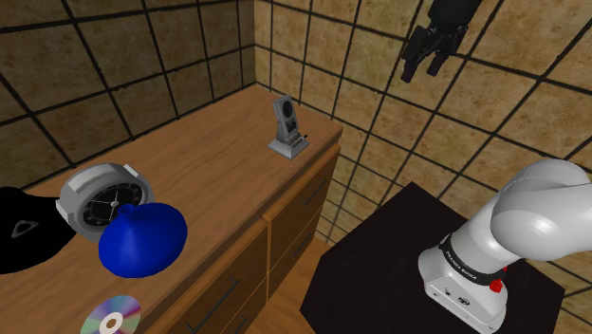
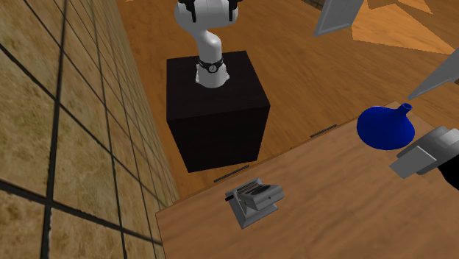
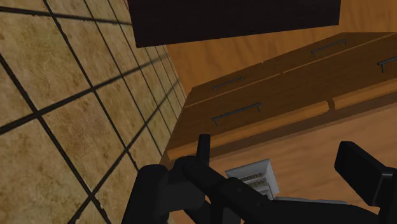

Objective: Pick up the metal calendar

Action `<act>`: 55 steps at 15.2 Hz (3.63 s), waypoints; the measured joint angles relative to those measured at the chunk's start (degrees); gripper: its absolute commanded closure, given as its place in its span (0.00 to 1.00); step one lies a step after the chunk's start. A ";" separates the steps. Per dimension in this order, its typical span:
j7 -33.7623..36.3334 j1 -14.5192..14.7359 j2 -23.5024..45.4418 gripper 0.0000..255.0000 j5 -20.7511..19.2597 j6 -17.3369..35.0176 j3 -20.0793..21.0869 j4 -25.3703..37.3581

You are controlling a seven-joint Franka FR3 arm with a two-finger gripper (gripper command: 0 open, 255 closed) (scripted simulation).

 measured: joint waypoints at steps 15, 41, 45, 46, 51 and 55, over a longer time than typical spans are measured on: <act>23.91 -2.85 27.66 0.00 -2.04 12.82 11.01 12.24; 54.74 2.45 92.64 0.00 -16.16 -0.50 8.18 81.33; 55.35 2.18 92.91 0.00 -16.26 2.13 8.16 78.89; 55.50 2.17 92.93 0.00 -16.27 2.58 8.17 78.42; 55.64 2.11 93.03 1.00 -16.32 3.27 8.16 77.96; 55.66 2.09 92.98 1.00 -16.34 3.38 8.15 77.88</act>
